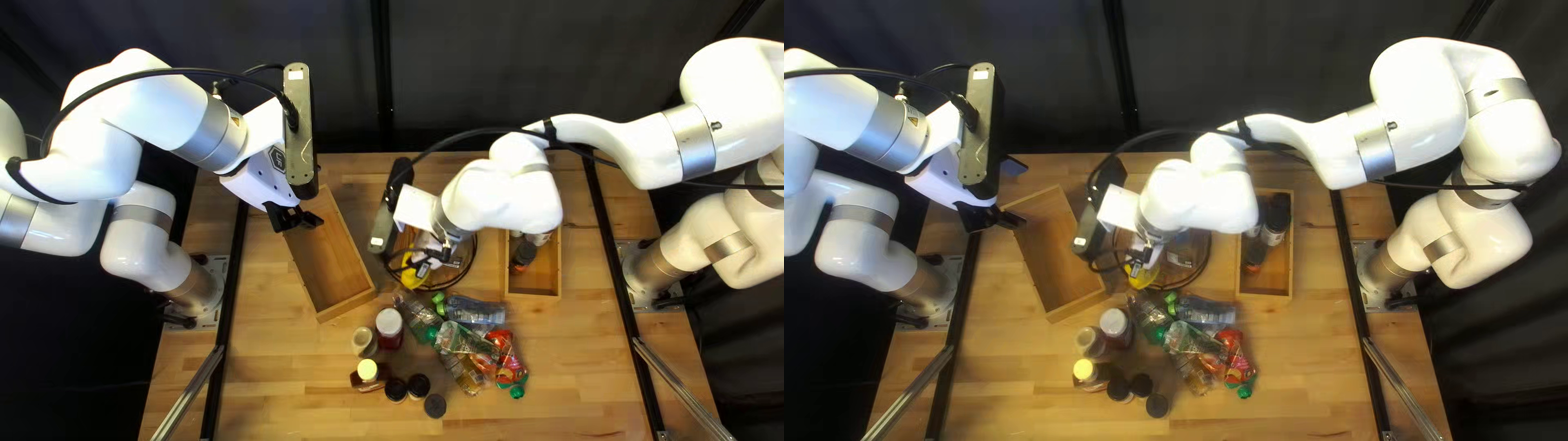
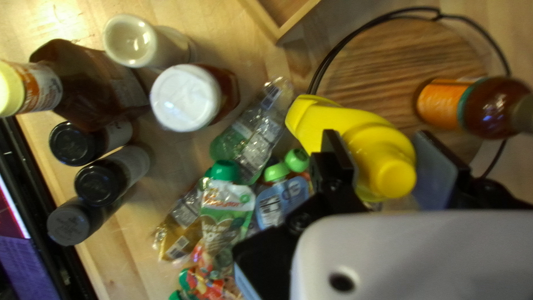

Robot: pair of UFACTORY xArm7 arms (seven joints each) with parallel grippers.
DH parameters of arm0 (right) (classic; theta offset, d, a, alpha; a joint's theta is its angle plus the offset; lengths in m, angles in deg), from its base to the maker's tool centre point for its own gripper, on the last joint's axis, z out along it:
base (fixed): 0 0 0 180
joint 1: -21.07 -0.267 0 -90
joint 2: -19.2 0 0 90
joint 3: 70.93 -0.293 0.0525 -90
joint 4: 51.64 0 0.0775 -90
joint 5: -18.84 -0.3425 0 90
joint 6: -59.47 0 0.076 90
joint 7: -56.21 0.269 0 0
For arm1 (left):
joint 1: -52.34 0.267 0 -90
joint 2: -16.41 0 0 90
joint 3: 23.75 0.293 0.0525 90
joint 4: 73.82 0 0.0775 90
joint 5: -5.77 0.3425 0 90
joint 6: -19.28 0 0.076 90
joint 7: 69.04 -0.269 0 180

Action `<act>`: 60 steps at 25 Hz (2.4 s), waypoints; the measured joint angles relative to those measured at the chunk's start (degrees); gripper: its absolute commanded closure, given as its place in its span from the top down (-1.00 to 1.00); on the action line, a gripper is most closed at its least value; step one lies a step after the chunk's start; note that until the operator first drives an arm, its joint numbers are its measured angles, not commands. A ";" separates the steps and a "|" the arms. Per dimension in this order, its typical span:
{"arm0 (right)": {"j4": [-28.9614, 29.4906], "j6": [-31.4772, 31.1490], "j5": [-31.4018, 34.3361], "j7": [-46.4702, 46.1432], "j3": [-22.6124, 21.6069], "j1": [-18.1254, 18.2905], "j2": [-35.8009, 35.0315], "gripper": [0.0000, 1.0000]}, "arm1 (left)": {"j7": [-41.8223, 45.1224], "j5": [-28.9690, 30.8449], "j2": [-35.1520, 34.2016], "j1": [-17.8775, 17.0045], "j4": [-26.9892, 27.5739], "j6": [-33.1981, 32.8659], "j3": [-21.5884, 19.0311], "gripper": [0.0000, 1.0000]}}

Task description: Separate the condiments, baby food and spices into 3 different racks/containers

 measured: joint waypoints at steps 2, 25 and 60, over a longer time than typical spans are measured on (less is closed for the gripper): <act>-0.59 1.00 -1.12 -2.26 0.48 0.89 -0.14 -0.97 | 0.00 0.00 0.00 0.00 0.00 0.00 0.00 1.00; -2.29 7.92 -13.33 -27.15 0.01 6.65 -5.22 -0.97 | 0.00 0.00 0.00 0.00 0.00 0.00 0.00 1.00; 0.26 4.66 -9.45 -28.49 -0.84 4.89 -5.59 1.00 | 0.00 0.00 0.00 0.00 0.00 0.00 0.00 1.00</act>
